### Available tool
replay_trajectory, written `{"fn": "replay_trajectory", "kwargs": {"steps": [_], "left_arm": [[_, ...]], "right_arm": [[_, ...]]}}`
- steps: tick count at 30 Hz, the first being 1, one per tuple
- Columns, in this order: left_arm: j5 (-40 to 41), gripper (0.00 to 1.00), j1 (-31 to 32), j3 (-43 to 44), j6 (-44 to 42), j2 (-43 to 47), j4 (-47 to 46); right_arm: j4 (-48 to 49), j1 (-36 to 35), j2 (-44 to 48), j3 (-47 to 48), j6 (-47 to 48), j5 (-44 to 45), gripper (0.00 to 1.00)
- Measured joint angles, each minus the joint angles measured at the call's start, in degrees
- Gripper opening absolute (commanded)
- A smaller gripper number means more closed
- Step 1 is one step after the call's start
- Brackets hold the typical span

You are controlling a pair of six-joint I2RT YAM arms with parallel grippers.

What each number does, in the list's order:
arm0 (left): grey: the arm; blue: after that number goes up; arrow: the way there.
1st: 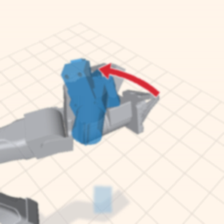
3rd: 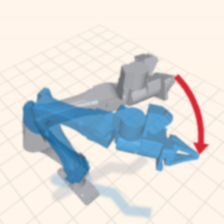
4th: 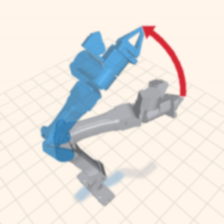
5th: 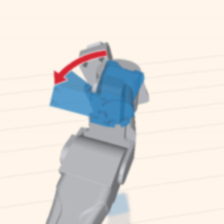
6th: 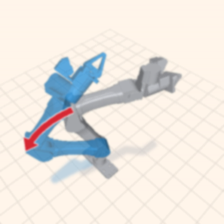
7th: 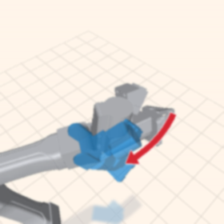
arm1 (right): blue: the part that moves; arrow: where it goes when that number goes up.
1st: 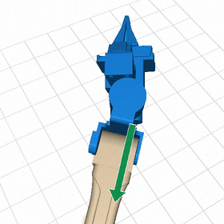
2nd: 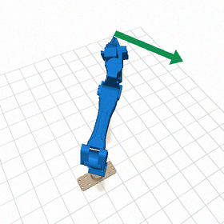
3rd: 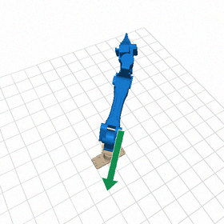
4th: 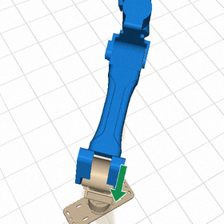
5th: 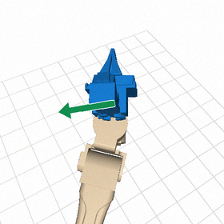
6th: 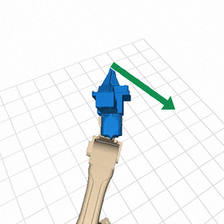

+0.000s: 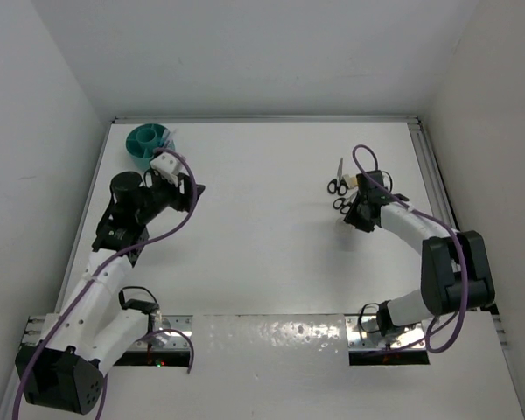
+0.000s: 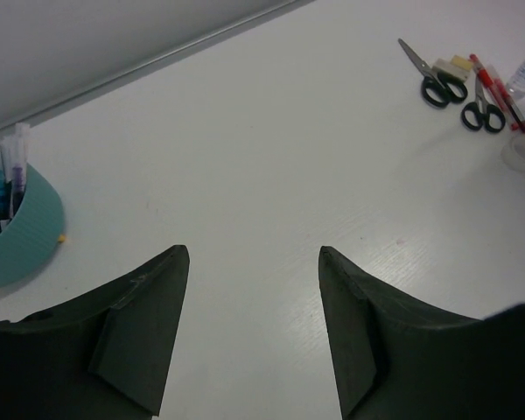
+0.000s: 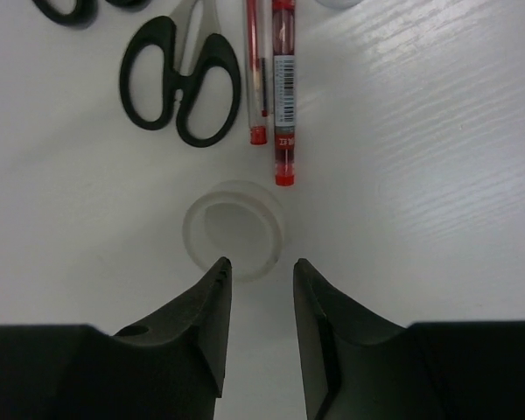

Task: Sort the stationery into containers
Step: Pick up the stationery from the center of the board.

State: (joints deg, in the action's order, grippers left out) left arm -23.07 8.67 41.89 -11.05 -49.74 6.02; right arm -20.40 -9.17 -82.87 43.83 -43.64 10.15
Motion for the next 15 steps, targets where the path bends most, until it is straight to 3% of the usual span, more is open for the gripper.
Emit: {"fn": "replay_trajectory", "kwargs": {"steps": [15], "left_arm": [[4.0,0.59,0.0,-0.9,2.8,1.5,-4.9]], "right_arm": [[6.5,0.3,-6.5,-2.7,-5.7,4.3,0.23]]}}
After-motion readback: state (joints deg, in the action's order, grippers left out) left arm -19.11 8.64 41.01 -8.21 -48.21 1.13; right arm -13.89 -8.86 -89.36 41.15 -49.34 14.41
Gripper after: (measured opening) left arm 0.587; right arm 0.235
